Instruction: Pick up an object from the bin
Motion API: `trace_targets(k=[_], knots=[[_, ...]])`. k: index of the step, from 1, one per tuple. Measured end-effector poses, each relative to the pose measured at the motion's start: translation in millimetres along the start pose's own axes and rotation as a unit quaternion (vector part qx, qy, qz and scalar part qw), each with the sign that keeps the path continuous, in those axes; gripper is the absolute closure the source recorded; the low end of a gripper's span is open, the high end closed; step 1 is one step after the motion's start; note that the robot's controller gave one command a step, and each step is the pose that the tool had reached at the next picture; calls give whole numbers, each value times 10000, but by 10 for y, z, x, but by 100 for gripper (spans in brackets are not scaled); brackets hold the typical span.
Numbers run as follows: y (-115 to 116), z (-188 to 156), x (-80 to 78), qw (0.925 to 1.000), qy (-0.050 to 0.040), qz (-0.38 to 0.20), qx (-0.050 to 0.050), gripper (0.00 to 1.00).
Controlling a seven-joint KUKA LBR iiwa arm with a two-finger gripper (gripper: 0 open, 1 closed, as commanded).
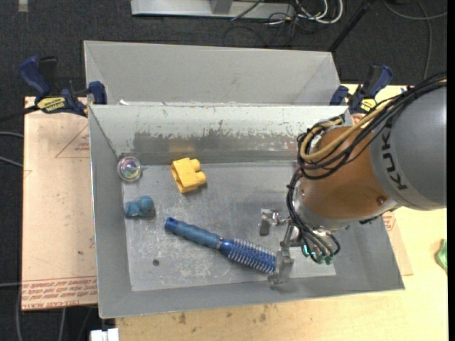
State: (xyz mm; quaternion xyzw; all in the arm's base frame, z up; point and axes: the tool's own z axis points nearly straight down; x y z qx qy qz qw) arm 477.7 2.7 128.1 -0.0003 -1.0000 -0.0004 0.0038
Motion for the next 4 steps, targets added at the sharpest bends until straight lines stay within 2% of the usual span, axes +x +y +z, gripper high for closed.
trace_targets(k=[1,2,3,4], knots=[[479,593,-100,9978,-66,659,-14,0],[412,277,-169,9998,-54,-200,1,0],[452,181,-115,10000,-44,-80,-4,0],[357,575,-83,9981,-81,611,-10,0]])
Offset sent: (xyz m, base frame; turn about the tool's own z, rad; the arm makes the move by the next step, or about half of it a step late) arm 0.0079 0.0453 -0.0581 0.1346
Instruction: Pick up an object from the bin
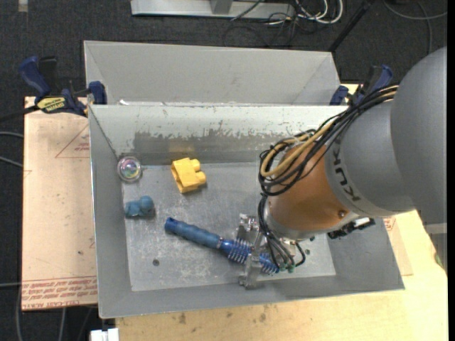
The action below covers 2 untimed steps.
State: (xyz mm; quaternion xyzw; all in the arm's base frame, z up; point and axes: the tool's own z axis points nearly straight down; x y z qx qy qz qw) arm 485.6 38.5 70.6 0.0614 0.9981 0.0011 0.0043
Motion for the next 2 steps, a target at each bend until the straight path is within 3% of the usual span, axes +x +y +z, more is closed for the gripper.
trace_targets(k=[1,2], knots=[[6,-3,-13,10000,-20,-4,-7,0],[5,8,2,10000,7,-4,-3,100]])
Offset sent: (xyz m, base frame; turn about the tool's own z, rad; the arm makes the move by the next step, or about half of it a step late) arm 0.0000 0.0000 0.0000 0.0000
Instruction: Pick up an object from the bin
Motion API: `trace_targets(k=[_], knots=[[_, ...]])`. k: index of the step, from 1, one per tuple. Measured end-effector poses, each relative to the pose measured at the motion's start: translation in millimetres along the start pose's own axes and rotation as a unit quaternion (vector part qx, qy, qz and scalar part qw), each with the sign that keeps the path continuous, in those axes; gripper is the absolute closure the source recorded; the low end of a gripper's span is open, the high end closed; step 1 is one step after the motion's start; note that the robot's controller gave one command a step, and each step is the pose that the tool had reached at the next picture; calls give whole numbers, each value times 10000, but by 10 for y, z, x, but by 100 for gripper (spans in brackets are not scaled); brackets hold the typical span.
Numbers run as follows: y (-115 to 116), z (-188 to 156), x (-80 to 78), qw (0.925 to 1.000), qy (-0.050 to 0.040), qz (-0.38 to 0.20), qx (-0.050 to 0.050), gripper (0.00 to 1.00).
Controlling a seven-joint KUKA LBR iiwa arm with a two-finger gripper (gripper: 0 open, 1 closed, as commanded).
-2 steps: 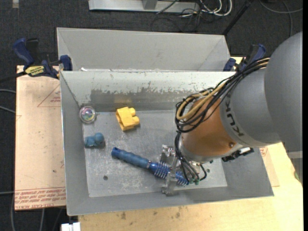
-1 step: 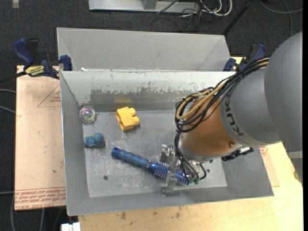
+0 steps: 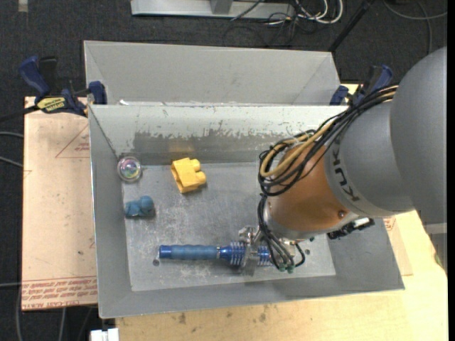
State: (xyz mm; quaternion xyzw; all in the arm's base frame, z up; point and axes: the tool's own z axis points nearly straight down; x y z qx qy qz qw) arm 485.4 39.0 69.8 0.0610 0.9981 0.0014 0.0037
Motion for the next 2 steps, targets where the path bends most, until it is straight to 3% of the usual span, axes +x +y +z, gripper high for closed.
trace_targets(k=[1,2], knots=[[12,-1023,-22,10000,2,-10,5,100],[18,-1172,-30,10000,26,-19,10,100]])
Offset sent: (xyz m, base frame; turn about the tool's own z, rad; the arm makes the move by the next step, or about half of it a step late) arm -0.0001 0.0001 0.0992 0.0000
